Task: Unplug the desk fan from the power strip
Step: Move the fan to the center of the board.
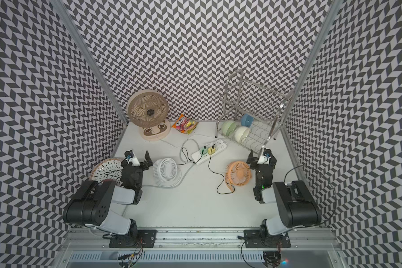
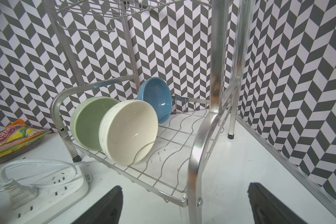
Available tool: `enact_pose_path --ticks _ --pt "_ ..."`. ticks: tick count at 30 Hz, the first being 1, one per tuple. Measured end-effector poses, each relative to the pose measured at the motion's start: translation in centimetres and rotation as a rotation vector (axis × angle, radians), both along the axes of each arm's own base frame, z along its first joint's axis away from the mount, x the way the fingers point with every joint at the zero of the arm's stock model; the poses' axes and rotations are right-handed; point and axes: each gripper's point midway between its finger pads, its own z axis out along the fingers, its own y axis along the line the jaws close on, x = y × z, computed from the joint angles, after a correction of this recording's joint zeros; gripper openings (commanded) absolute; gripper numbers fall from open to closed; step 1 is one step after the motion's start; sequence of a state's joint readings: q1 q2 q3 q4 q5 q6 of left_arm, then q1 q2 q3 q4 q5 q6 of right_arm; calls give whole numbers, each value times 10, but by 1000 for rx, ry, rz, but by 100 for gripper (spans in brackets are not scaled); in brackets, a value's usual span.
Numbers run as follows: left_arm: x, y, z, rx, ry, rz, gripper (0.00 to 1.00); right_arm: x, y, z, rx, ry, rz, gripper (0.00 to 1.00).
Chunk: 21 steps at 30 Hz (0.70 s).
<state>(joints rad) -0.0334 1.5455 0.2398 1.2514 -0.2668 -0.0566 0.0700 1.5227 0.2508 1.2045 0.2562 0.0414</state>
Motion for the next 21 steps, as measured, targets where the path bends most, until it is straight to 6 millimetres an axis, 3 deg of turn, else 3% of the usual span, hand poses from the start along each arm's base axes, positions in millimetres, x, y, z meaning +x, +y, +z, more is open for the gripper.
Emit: enact_pose_path --ticks 21 --pt "-3 2 1 -8 -5 14 100 0 0 1 0 -3 -2 100"
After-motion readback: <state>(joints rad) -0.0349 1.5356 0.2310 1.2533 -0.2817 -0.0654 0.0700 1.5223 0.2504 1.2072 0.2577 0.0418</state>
